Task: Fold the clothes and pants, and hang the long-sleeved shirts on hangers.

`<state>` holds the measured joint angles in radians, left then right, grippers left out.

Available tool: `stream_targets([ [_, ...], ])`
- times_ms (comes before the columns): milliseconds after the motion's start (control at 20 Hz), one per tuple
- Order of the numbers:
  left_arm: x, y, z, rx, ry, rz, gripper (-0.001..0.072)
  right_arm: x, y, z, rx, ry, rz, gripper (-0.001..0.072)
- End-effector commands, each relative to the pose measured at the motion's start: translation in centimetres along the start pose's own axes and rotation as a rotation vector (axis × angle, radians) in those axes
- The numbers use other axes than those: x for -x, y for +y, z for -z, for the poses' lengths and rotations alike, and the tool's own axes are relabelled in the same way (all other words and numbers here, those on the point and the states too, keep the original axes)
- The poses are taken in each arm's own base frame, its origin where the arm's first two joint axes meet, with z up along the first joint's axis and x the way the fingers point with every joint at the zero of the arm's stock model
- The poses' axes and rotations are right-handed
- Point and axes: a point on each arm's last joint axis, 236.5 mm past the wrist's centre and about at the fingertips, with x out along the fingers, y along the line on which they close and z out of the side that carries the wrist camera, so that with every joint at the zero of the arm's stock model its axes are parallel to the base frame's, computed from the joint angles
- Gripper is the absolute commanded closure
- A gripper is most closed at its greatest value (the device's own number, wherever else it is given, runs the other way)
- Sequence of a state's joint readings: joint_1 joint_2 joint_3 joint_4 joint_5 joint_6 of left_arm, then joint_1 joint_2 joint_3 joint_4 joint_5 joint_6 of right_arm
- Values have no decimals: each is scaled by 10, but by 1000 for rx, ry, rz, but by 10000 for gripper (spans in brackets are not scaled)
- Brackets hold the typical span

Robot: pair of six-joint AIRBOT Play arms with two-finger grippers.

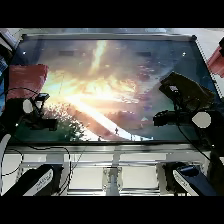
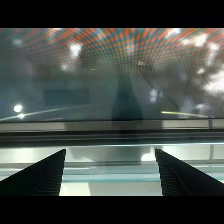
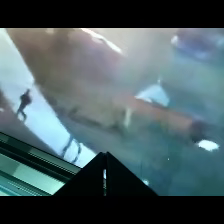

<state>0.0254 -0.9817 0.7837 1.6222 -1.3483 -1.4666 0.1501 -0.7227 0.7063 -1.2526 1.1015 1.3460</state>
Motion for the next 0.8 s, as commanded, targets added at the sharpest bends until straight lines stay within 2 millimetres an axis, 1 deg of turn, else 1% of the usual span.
stream_targets([
  [0, 0, 0, 0, 1, 0, 0, 75, 0, 1, -1, -1, -4, -4, 703],
  [300, 0, 0, 0, 1, 0, 0, 75, 0, 1, -1, -1, -7, -3, 703],
  [600, 0, 0, 0, 1, 0, 0, 75, 0, 3, -16, -14, -70, -11, 703],
  [750, 0, 0, 0, 1, -1, 0, 75, 1, 6, -19, -24, -80, -26, 703],
])
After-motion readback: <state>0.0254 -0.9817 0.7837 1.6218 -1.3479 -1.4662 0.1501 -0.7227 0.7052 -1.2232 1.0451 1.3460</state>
